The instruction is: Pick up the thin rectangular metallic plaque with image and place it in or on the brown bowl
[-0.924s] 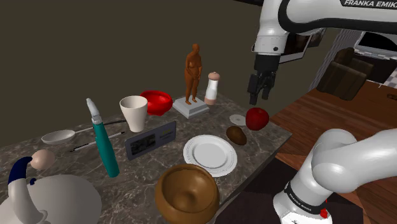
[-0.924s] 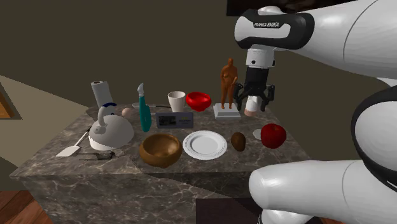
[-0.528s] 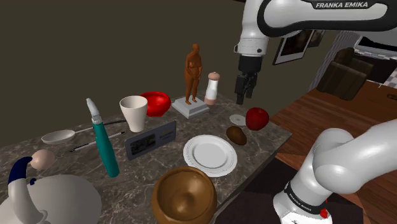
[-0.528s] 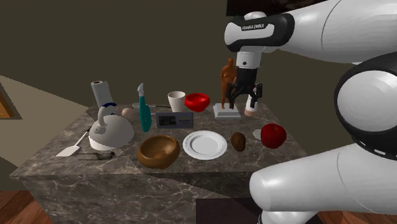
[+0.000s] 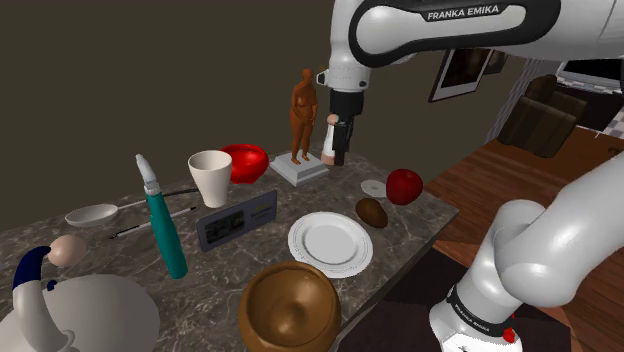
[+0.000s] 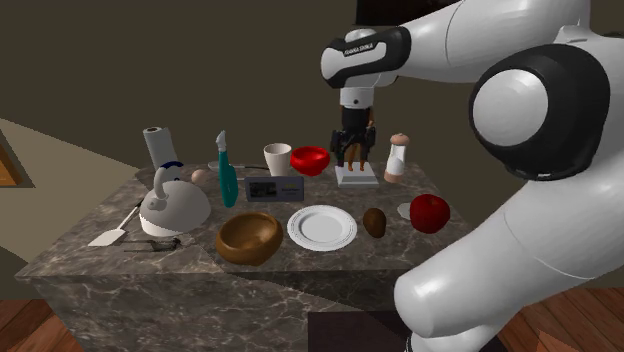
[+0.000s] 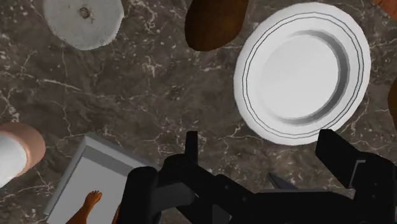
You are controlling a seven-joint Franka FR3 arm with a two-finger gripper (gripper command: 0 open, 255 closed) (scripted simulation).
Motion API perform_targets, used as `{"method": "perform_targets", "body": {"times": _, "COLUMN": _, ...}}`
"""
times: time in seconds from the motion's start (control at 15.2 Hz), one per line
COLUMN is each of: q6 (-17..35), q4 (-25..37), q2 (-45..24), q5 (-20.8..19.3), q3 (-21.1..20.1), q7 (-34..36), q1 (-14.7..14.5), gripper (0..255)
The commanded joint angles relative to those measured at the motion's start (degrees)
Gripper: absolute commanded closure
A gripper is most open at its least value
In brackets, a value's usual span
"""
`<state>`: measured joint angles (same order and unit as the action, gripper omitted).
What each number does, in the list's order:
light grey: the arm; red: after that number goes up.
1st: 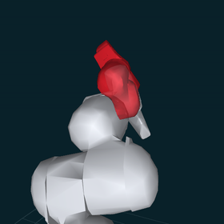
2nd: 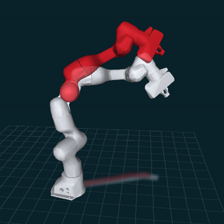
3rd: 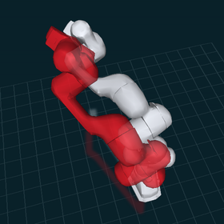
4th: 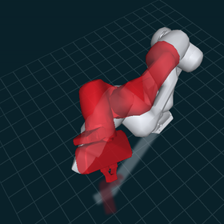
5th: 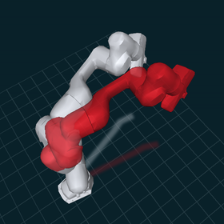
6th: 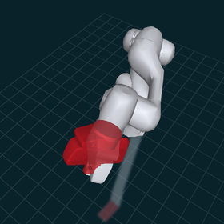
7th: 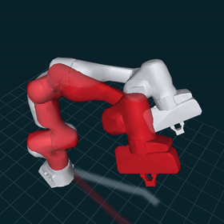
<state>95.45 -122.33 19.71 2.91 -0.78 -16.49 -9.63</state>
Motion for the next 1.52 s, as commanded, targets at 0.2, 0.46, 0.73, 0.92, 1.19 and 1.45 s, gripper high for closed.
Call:
{"method": "perform_targets", "body": {"times": 0.2, "q6": 4.2, "q4": 6.1, "q2": -8.9, "q5": -0.5, "q3": -1.9, "q7": -8.1, "q1": -3.2, "gripper": 0}}
{"method": "perform_targets", "body": {"times": 0.46, "q6": 6.2, "q4": 11.3, "q2": -15.0, "q5": -1.2, "q3": -3.9, "q7": -14.0, "q1": -5.6, "gripper": 0}}
{"method": "perform_targets", "body": {"times": 0.73, "q6": 7.9, "q4": 16.3, "q2": -20.4, "q5": -2.3, "q3": -6.1, "q7": -19.4, "q1": -7.9, "gripper": 0}}
{"method": "perform_targets", "body": {"times": 0.92, "q6": 9.0, "q4": 19.9, "q2": -24.1, "q5": -3.3, "q3": -7.9, "q7": -23.3, "q1": -9.7, "gripper": 0}}
{"method": "perform_targets", "body": {"times": 1.19, "q6": 10.3, "q4": 24.0, "q2": -28.4, "q5": -4.8, "q3": -10.4, "q7": -28.3, "q1": -12.2, "gripper": 0}}
{"method": "perform_targets", "body": {"times": 1.45, "q6": 12.4, "q4": 24.5, "q2": -30.5, "q5": -5.8, "q3": -11.6, "q7": -30.7, "q1": -13.4, "gripper": 0}}
